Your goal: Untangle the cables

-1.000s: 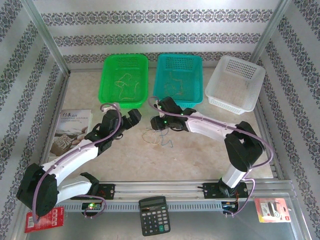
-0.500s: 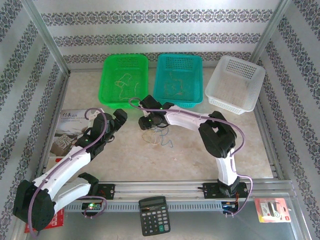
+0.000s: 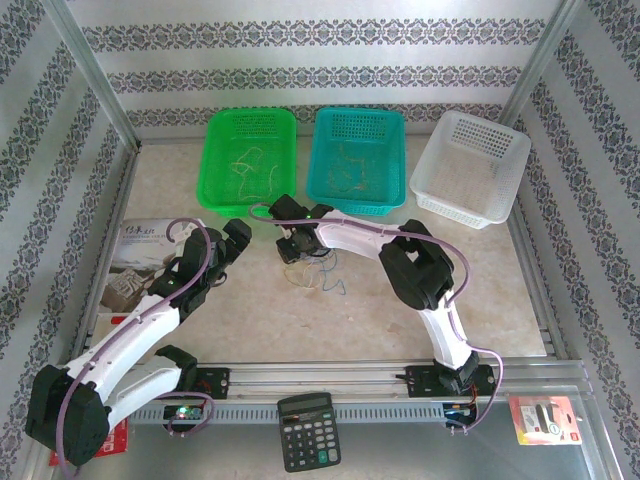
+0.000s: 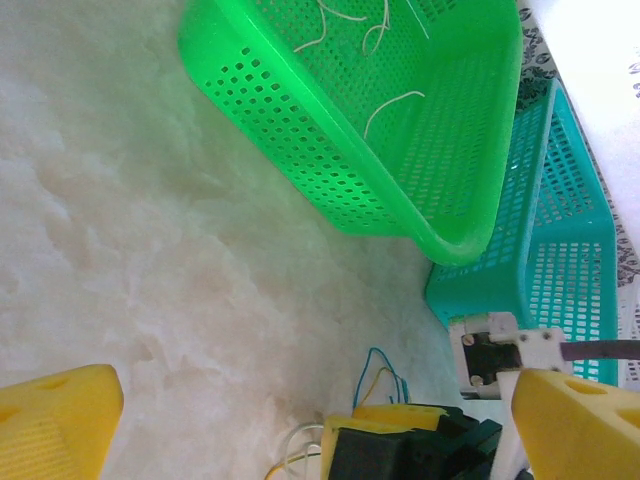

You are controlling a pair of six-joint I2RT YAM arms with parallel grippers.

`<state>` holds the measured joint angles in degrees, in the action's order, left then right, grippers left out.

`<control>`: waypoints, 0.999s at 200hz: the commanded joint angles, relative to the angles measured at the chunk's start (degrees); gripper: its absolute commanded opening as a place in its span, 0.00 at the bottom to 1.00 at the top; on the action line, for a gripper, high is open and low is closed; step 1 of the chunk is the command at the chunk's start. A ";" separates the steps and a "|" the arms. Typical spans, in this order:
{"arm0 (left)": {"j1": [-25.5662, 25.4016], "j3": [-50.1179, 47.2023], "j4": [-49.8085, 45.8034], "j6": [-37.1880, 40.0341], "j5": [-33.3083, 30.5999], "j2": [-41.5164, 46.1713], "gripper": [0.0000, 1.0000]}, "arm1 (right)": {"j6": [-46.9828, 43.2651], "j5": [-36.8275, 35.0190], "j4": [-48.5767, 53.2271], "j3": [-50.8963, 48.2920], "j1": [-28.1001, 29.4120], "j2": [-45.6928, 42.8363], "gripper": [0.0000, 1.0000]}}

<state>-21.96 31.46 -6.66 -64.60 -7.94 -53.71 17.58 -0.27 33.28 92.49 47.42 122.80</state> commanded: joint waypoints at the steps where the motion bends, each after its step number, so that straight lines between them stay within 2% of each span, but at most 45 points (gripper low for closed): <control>1: 0.84 -0.49 0.15 -0.54 0.47 0.21 1.00 | -0.88 -2.15 2.32 1.84 0.48 1.94 0.36; 61: 0.85 -0.21 0.83 -0.09 1.09 -0.19 1.00 | -1.15 -2.27 2.49 3.13 0.22 3.72 0.28; 115: 0.80 -0.35 1.45 0.46 1.94 -0.25 1.00 | -1.29 -1.78 2.18 2.26 0.16 1.90 0.00; 170: 0.82 0.00 2.56 2.49 3.14 -0.32 1.00 | -0.08 0.41 1.11 -0.20 0.23 -7.19 0.00; 200: 0.82 -1.07 7.22 4.58 5.77 -0.46 1.00 | 1.90 3.22 -0.73 -2.99 0.00 -14.20 0.00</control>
<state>-21.91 31.46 -4.95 -63.09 -4.71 -53.95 17.23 0.32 34.09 91.35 47.42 115.81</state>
